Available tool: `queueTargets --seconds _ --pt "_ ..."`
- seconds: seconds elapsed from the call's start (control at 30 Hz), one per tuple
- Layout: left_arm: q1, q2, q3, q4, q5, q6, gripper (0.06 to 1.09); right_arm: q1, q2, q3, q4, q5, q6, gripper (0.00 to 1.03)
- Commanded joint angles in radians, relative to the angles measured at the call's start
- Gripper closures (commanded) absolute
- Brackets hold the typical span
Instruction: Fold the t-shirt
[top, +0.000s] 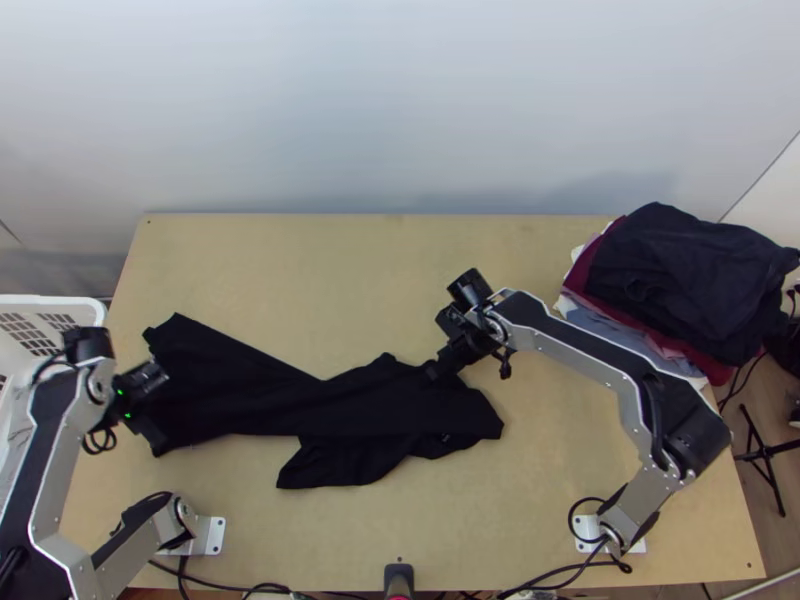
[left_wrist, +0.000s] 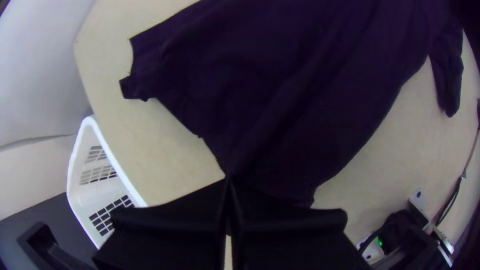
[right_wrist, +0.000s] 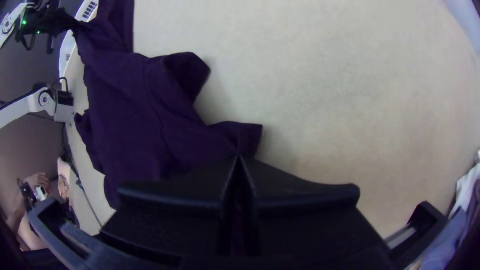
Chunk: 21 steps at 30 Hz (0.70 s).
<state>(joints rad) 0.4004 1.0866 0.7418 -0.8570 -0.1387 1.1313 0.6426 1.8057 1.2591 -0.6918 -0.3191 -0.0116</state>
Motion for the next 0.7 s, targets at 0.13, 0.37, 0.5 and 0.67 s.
queueTargets --seconds 0.13,0.37,0.5,0.67 --pt "0.153 0.078 0.363 -0.186 0.146 -0.090 1.05 -0.031 -0.157 0.145 -0.097 0.000 0.002 1.00" --pt "0.155 0.159 0.714 -0.381 0.329 -0.309 1.05 -0.029 -0.261 0.301 -0.187 0.000 0.002 1.00" --pt "0.170 0.243 0.958 -0.510 0.464 -0.462 1.05 -0.027 -0.353 0.362 -0.222 0.000 -0.001 1.00" --pt "0.189 0.231 1.068 -0.545 0.559 -0.571 1.05 -0.031 -0.482 0.411 -0.258 0.000 0.002 1.00"
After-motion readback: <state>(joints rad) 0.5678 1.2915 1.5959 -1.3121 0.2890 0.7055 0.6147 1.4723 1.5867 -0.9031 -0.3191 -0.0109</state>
